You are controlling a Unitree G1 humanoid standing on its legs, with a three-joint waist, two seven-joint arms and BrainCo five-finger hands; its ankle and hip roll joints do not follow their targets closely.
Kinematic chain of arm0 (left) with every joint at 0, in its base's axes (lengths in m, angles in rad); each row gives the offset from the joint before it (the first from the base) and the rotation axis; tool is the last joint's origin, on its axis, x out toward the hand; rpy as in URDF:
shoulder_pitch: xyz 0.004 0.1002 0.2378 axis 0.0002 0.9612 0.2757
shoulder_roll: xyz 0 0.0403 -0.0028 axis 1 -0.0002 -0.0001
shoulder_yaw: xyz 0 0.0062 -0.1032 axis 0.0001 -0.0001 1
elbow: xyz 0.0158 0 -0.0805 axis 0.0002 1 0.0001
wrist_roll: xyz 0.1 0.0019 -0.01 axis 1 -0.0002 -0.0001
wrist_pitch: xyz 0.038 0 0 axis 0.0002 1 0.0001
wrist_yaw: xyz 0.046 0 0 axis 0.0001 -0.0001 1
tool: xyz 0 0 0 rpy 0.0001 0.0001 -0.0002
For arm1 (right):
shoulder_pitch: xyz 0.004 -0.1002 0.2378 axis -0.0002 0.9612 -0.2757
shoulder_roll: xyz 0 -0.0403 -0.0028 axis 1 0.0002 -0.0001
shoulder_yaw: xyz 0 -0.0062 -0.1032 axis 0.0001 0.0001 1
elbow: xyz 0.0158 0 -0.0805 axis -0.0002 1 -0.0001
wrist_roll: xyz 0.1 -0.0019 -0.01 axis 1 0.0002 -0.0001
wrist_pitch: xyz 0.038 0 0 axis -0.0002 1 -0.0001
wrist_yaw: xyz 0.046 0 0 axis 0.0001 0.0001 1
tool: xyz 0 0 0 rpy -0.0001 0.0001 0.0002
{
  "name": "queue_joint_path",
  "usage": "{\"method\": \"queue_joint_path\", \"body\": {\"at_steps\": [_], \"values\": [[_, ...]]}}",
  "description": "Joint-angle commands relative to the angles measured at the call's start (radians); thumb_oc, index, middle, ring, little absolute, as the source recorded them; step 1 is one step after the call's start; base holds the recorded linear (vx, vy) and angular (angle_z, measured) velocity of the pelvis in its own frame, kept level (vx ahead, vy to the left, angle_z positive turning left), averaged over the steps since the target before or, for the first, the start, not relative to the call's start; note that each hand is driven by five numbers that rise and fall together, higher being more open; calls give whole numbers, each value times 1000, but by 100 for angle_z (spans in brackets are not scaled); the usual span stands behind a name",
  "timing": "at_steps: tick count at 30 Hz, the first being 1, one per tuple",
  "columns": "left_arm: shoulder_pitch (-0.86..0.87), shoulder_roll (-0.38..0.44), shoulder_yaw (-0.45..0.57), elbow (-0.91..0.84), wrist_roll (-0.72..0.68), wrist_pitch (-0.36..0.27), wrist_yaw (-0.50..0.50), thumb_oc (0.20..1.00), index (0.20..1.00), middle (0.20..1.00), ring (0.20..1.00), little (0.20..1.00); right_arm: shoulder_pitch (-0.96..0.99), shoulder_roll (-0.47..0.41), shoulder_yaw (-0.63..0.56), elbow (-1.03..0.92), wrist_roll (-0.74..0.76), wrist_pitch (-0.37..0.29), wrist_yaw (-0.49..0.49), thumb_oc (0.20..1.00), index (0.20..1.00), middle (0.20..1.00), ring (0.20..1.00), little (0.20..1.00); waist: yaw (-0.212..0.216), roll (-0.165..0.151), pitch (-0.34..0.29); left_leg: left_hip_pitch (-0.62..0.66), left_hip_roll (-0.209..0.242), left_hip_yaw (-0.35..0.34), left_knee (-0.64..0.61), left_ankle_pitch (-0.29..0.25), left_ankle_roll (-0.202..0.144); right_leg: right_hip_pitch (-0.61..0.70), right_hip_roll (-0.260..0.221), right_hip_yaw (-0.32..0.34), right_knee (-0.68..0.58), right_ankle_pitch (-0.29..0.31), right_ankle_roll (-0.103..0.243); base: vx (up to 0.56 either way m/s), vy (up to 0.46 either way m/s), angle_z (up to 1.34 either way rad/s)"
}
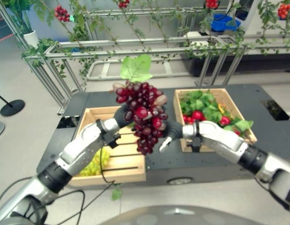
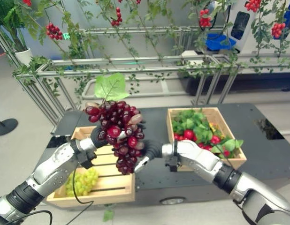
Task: Pick up the fruits from the basket on one side to the basket on the other side
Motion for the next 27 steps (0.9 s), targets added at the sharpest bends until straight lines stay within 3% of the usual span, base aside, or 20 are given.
{"method": "queue_joint_path", "body": {"at_steps": [1, 11, 19, 27], "values": [[-111, -25, 0, 18, 11, -60, -4, 200, 200, 200, 200, 200, -36, 50, -5, -85, 100, -39, 23, 1000, 1000, 1000, 1000, 1000, 15, -45, -46, -4, -42, 24, 19, -79, 18, -24, -23, 10, 83, -102, 87, 0, 0, 0], [-87, -48, 29, 36, 34, -61, -7, 200, 200, 200, 200, 200, 0, 66, -37, -100, 145, -27, 25, 1000, 1000, 1000, 1000, 1000, 11, -39, -49, -5, -41, 28, 20, -82, 20, -29, -24, 6, 90, -103, 88, 0, 0, 0], [-36, -111, 88, 55, 46, -63, 2, 200, 200, 200, 200, 200, 154, 172, -202, -79, 216, -79, -12, 1000, 1000, 1000, 1000, 1000, 4, -33, -47, 2, -39, 33, 21, -90, 24, -32, -24, 7, 107, -111, 92, 21, 1, -3], [-3, -164, 128, 75, 62, -74, 12, 200, 200, 200, 200, 200, 245, 250, -278, -99, 261, -105, -29, 1000, 1000, 1000, 1000, 1000, -1, -27, -48, 9, -38, 37, 21, -97, 25, -28, -26, 5, 114, -118, 95, 36, 1, -4]]}}
